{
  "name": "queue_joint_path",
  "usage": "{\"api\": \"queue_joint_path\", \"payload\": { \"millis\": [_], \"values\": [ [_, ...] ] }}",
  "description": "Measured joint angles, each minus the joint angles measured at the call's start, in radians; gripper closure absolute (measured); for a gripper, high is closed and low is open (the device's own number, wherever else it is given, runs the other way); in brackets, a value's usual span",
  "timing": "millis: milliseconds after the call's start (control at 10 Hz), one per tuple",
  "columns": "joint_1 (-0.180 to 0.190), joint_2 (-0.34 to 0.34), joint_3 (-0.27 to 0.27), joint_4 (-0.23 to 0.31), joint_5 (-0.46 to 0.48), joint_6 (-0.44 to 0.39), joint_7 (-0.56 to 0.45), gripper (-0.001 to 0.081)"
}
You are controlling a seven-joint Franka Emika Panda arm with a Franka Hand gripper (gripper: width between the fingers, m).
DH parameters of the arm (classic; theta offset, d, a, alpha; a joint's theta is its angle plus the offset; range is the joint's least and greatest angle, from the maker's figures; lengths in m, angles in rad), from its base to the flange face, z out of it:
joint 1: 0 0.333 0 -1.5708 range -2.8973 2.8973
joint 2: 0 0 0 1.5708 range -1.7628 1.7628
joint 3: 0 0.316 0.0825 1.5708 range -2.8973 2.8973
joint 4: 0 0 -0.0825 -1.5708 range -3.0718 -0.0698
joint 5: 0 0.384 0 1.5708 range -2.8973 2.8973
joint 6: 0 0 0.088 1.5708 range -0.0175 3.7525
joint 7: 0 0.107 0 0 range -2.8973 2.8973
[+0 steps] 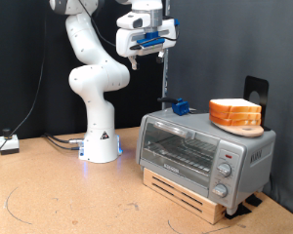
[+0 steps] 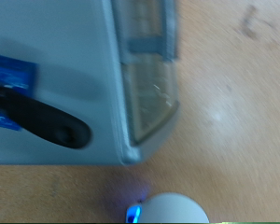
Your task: Make a piece of toast with the oven
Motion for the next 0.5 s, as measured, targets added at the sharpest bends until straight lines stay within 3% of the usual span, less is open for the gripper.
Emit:
{"api": "queue_joint_path", "payload": {
  "millis": [300, 500],
  "values": [
    [0.004, 0.001, -0.015, -0.063, 0.041, 0.217, -0.033, 0.0002],
    [0.003, 0.032, -0.012, -0.09, 0.041, 0.306, -0.016, 0.0002]
  ]
}}
